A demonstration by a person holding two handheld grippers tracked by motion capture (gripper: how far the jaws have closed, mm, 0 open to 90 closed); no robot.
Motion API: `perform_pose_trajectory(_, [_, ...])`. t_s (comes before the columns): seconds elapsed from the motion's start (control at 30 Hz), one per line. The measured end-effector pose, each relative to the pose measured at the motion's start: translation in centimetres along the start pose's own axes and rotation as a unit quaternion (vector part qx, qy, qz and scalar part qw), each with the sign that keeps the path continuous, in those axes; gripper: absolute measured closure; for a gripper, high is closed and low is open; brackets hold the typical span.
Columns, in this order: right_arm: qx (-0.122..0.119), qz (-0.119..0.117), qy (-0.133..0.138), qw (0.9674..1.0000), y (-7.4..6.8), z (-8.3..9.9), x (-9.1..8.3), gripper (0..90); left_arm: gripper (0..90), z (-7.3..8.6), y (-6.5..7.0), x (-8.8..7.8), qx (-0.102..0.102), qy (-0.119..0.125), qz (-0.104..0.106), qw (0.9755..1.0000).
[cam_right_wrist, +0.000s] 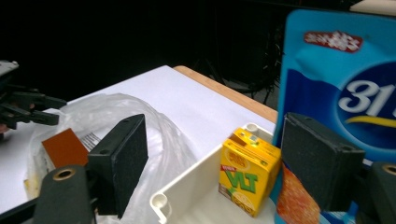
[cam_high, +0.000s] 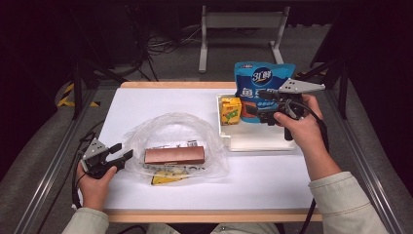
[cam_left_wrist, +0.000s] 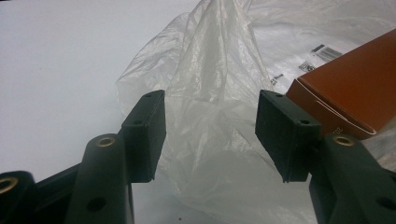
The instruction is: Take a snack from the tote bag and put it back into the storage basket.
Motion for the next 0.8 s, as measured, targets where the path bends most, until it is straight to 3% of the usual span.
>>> perform_pose_trajectory(0.6, [-0.023,-0.062,0.014,0.9977,-4.1,-1.9,1.3,22.9,43.5,-0.2,0.1,-0.2,0.004,0.009,0.003,0.9999])
perform_pose_trajectory(0.8, [-0.048,-0.104,-0.005,0.9934,-6.9,-1.7,2.9,22.2,43.8,-0.4,0.1,-0.1,0.008,0.015,0.001,0.9999])
Point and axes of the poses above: each handheld gripper's, and its own axes: x roughly forward along the jaws, z roughly out of its underside, y roughly to its right, the point moved 6 cm from there along x, roughly forward along the jaws, and after that the axes turned 8 degrees about z, right-handed, at the moved point
